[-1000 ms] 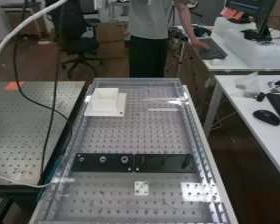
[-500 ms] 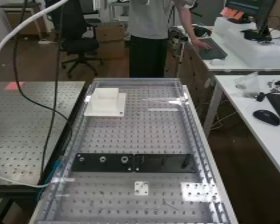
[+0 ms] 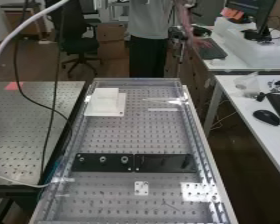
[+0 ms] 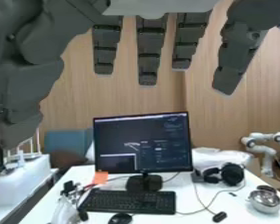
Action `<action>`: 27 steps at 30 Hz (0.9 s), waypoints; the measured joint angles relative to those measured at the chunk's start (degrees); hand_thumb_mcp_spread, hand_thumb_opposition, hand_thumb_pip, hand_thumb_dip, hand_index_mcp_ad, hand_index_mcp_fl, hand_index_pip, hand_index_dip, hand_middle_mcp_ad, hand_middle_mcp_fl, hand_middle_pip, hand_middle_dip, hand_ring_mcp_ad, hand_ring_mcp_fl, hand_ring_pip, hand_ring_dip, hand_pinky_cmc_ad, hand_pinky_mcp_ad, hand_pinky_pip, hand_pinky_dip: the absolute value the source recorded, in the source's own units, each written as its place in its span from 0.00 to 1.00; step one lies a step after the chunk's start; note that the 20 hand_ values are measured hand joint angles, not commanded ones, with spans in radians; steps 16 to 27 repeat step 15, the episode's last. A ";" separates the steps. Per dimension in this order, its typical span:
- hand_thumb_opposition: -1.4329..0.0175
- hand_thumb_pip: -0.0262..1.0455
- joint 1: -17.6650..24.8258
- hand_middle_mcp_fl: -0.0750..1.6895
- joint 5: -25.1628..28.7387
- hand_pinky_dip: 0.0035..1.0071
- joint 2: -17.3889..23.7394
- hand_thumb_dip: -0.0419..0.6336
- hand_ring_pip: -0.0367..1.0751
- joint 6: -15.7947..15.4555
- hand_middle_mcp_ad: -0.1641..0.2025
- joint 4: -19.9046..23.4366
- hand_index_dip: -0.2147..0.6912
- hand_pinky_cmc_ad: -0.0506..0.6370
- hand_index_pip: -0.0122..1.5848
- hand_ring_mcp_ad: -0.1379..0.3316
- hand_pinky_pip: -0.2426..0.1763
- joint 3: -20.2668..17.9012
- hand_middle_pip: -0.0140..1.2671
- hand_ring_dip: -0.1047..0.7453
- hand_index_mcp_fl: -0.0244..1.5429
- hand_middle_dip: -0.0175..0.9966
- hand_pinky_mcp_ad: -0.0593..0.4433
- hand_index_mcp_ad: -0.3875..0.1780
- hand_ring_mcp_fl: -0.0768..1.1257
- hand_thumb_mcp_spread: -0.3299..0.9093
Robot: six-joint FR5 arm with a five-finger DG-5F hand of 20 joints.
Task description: Grab the chopstick and place it in the clear container
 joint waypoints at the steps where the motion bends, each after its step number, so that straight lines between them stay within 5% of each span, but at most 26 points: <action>1: 0.52 0.49 0.00 0.18 0.09 0.16 0.07 0.20 0.13 -0.10 0.52 0.17 0.54 0.84 0.05 0.55 0.73 -0.10 0.10 0.36 0.15 0.34 0.94 0.27 0.10 0.43; 27: 0.52 0.49 -0.05 0.18 -0.01 0.16 0.58 0.21 0.13 -0.37 0.52 2.09 0.54 0.86 0.05 0.55 0.73 -1.00 0.10 0.36 0.15 0.34 0.94 0.27 0.10 0.43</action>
